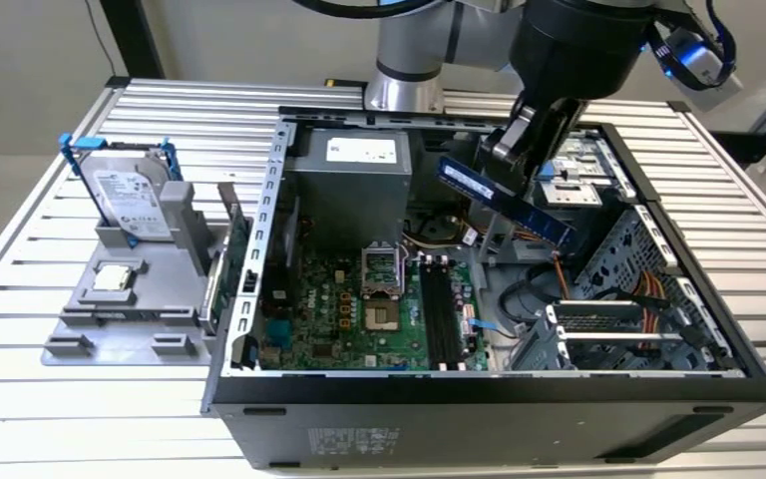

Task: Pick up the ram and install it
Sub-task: 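Insert the ram into the slot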

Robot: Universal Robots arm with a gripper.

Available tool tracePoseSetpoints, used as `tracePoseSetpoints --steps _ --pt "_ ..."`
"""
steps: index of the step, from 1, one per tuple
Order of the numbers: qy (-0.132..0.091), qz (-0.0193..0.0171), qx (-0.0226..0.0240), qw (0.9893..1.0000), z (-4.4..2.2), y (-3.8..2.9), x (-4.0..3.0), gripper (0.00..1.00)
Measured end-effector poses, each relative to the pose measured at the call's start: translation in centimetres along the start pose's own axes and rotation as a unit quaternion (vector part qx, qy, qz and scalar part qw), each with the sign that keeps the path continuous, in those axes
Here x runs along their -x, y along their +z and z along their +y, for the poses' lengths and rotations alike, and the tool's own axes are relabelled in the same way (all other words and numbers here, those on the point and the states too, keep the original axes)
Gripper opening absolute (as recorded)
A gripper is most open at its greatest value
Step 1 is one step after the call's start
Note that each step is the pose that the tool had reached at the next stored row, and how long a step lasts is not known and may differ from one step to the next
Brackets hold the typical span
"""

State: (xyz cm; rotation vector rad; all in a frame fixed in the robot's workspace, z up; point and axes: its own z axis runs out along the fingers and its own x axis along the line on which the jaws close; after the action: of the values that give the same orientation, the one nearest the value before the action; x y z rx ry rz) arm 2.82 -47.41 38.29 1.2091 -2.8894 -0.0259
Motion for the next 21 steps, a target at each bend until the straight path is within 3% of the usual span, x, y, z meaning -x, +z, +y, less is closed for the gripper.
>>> tracePoseSetpoints --steps 11,15,21 --pt "0.045 -0.0008 0.0001 0.9990 -0.01 0.00 0.01 0.00" --pt "0.063 -0.0012 0.0002 0.9980 -0.01 0.00 0.01 0.00" --pt "0.092 -0.0017 0.0002 0.9957 -0.01 0.00 0.01 0.00"
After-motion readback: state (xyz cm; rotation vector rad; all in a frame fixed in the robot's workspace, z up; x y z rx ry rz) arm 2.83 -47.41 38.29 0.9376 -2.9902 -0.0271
